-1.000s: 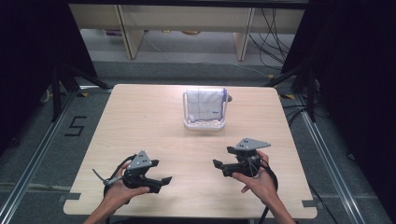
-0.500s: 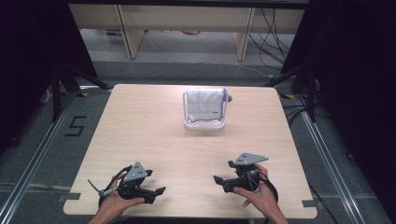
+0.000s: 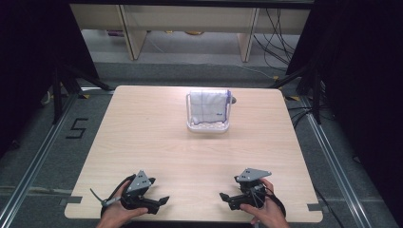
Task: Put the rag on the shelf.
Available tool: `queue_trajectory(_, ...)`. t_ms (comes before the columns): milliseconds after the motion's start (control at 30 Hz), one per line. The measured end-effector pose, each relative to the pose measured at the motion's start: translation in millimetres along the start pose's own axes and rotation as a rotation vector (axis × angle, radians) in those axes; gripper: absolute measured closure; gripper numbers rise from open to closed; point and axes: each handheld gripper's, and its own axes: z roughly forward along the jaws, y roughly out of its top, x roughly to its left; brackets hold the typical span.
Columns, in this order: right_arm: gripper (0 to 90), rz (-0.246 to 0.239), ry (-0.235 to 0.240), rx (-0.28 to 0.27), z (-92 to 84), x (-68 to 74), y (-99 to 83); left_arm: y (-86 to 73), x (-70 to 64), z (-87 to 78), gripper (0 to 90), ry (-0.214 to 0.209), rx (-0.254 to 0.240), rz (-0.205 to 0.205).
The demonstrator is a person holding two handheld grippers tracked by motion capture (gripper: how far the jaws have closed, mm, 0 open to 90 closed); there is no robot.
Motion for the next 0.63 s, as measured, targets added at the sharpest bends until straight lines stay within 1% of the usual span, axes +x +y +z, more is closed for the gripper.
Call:
queue_trajectory(33,16.2,-0.004,0.001,0.002,0.2,-1.1,0.2,0.2,0.0,0.1,15.3,-0.001,-0.001,0.008)
queue_trajectory(67,16.3,0.014,-0.013,0.004,0.0,-0.9,-0.1,0.5,-0.3,0.1,15.3,-0.005,-0.003,0.01)
queue_trajectory(133,16.3,0.01,-0.024,0.003,-0.2,-1.0,-0.2,0.7,-0.8,0.8,15.3,-0.005,-0.013,0.004)
queue_trajectory(167,16.3,0.005,-0.02,0.004,0.0,-1.2,0.1,0.8,-0.1,0.7,15.3,0.0,-0.006,0.011)
queue_trajectory(200,16.4,0.003,-0.02,0.005,0.1,-1.2,0.1,0.7,-0.4,0.7,15.3,-0.001,-0.007,0.006)
queue_trajectory(233,16.4,0.004,-0.016,0.009,0.4,-1.0,0.2,0.8,0.6,0.2,15.2,0.005,0.001,0.016)
queue_trajectory(267,16.3,0.004,-0.014,0.01,0.8,-1.2,0.0,0.8,0.4,-0.1,15.2,0.009,-0.001,0.014)
queue_trajectory(300,16.4,-0.003,-0.005,0.007,1.7,-1.9,-0.1,0.8,1.4,-0.7,15.2,0.01,0.007,0.021)
queue_trajectory(333,16.4,-0.005,-0.003,0.006,2.0,-2.1,-0.1,1.0,1.0,-0.1,15.2,0.001,-0.002,0.01)
queue_trajectory(367,16.4,-0.005,-0.003,0.006,1.9,-1.9,0.0,1.2,3.2,-0.8,15.2,0.012,0.017,0.03)
queue_trajectory(400,16.4,-0.011,-0.007,0.003,2.3,-2.2,-0.2,1.0,3.6,-0.2,15.2,0.001,0.013,0.028)
queue_trajectory(433,16.4,-0.005,-0.014,0.003,2.0,-1.8,-0.4,0.6,2.5,0.1,15.2,0.008,0.009,0.005)
queue_trajectory(467,16.4,0.004,-0.02,0.01,1.3,-1.5,-0.1,0.7,2.7,0.6,15.2,0.006,0.002,0.004)
queue_trajectory(500,16.4,0.004,-0.02,0.01,1.3,-1.5,-0.1,0.9,4.5,-0.3,15.2,0.015,0.017,0.017)
queue_trajectory(533,16.4,0.005,-0.025,0.009,1.2,-1.9,-0.2,1.0,4.5,-0.2,15.2,0.014,0.012,0.009)
queue_trajectory(567,16.4,0.005,-0.025,0.009,1.2,-1.9,-0.2,1.0,5.1,-0.6,15.2,0.01,0.013,0.012)
queue_trajectory(600,16.4,0.01,-0.017,0.013,1.0,-1.6,-0.1,1.1,5.6,-0.7,15.2,0.01,0.012,0.011)
queue_trajectory(633,16.4,0.005,-0.014,0.011,1.3,-2.1,0.0,0.8,5.8,0.0,15.2,0.008,0.002,0.002)
